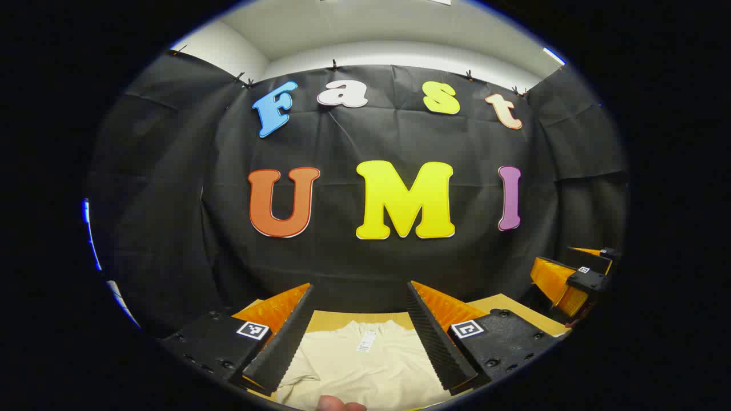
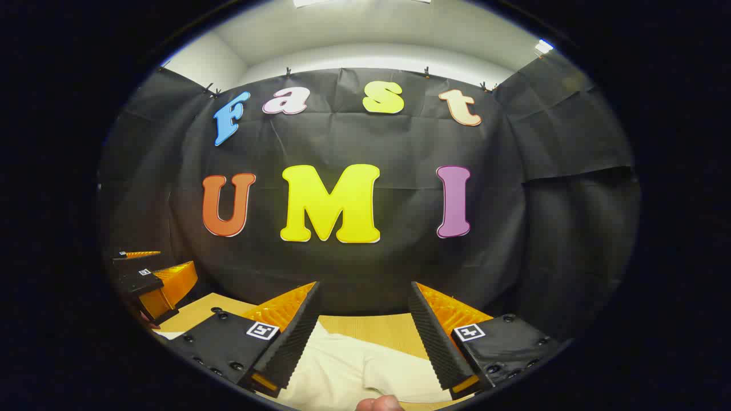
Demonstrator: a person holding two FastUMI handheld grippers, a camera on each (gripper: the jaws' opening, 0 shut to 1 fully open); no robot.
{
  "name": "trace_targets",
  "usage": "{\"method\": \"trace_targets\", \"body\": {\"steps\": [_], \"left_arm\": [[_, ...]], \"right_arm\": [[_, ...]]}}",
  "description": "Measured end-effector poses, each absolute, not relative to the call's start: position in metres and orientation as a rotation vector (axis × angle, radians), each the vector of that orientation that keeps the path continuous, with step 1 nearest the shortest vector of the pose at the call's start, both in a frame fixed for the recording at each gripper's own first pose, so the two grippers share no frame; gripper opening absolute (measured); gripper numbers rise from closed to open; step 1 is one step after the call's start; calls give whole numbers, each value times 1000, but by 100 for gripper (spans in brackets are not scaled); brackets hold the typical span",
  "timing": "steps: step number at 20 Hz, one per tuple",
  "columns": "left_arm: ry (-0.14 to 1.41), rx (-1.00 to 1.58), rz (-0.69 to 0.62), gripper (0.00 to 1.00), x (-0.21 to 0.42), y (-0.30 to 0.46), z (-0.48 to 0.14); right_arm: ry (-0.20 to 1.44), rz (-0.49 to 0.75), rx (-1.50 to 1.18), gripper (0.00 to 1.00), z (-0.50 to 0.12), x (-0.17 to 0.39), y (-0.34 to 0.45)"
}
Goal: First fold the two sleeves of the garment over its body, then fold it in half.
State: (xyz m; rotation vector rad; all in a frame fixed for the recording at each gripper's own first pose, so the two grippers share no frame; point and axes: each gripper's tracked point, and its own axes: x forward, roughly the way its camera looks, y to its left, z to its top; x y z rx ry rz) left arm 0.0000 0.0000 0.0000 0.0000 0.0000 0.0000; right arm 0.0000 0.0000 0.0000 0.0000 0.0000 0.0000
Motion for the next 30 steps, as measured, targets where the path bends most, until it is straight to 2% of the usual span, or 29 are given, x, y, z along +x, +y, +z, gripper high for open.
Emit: {"method": "trace_targets", "body": {"steps": [15, 30], "left_arm": [[-18, 2, -20, 100, 21, -42, 6], [3, -10, -13, 99, 12, -55, -3]], "right_arm": [[17, 24, 12, 95, -2, 23, -22], [16, 1, 14, 95, 0, 17, -60]]}}
